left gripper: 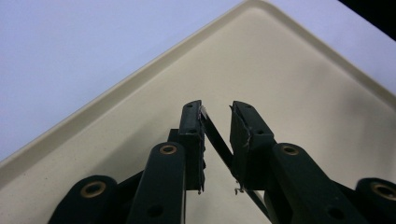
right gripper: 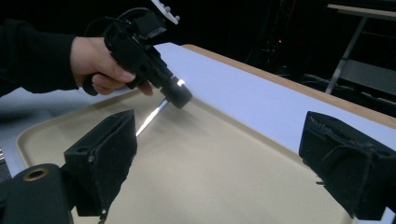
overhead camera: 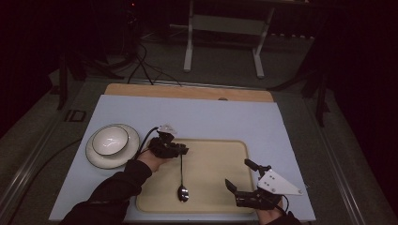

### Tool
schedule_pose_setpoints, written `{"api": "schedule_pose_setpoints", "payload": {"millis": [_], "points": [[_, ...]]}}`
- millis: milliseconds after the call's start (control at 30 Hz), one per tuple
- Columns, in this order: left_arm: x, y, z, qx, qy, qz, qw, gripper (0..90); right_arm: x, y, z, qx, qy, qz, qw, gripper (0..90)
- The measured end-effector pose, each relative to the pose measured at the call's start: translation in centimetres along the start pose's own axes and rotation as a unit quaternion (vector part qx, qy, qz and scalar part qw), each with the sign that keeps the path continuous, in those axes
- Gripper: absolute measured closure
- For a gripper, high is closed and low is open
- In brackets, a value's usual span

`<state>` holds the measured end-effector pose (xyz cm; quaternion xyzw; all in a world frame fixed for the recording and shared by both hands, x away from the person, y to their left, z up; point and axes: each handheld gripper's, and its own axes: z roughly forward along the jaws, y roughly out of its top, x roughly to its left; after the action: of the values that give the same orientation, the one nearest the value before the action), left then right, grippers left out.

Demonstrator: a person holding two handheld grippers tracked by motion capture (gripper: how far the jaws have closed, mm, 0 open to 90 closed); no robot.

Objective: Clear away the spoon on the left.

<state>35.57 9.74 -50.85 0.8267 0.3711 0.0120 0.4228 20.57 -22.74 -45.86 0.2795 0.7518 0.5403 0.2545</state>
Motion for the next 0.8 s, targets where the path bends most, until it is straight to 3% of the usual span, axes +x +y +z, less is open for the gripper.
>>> {"api": "schedule_pose_setpoints", "payload": {"millis": [367, 800], "points": [[0.7, -0.6, 1.9, 0.022, 0.042, -0.034, 0.9983, 70.8, 0.0, -0.1, 0.1, 0.003, 0.002, 0.002, 1.0000, 11.6], [0.8, -0.7, 3.0, 0.021, 0.072, -0.033, 0.9966, 69.4, 0.0, -0.1, 0.2, 0.004, 0.005, 0.002, 1.0000, 11.6]]}}
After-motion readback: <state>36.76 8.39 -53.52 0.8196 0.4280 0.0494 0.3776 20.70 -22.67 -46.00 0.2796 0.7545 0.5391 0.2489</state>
